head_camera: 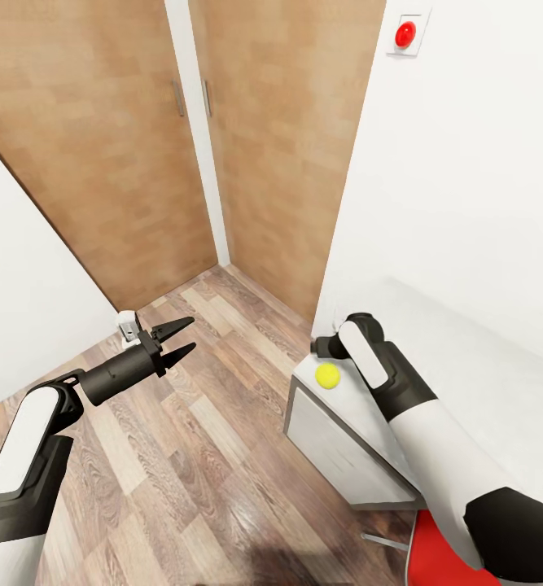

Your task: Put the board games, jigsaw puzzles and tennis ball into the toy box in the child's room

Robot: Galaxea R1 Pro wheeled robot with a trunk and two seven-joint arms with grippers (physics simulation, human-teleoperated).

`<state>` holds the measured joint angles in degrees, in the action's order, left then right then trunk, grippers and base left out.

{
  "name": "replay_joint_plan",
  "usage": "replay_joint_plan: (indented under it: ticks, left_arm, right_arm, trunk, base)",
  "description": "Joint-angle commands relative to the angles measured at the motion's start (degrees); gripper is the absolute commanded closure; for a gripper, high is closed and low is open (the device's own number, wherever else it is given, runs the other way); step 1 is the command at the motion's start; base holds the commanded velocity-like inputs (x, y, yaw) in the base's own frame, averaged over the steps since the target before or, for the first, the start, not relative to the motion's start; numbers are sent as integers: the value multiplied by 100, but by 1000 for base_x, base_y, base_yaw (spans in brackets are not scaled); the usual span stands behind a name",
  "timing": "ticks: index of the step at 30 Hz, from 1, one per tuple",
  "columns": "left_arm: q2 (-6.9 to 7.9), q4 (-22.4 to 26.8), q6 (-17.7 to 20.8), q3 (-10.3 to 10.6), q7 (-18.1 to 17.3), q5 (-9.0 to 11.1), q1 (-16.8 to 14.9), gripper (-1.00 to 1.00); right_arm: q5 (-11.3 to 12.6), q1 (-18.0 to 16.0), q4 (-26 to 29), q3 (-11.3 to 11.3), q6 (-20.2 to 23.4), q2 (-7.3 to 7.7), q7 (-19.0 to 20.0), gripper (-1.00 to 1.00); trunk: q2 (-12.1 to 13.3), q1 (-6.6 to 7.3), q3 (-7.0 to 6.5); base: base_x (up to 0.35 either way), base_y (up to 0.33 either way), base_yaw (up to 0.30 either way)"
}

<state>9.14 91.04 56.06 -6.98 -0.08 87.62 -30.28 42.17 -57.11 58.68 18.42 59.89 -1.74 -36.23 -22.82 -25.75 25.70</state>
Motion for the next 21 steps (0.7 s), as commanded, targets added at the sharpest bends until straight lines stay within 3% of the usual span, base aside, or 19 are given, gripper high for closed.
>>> replay_joint_plan:
  ticks: [1, 21]
  left_arm:
    - [0, 1, 22, -6, -1, 1, -4, -100]
    - [0, 1, 27, -6, -1, 1, -11, -100]
  right_arm:
    - [55, 8, 3, 9, 11, -1, -60, -100]
    - [54, 89, 4, 13, 11, -121, -60, -100]
  trunk:
    - [-10, -3, 9]
    - [-10, -3, 9]
  base:
    - [0, 0, 0]
    - [0, 0, 0]
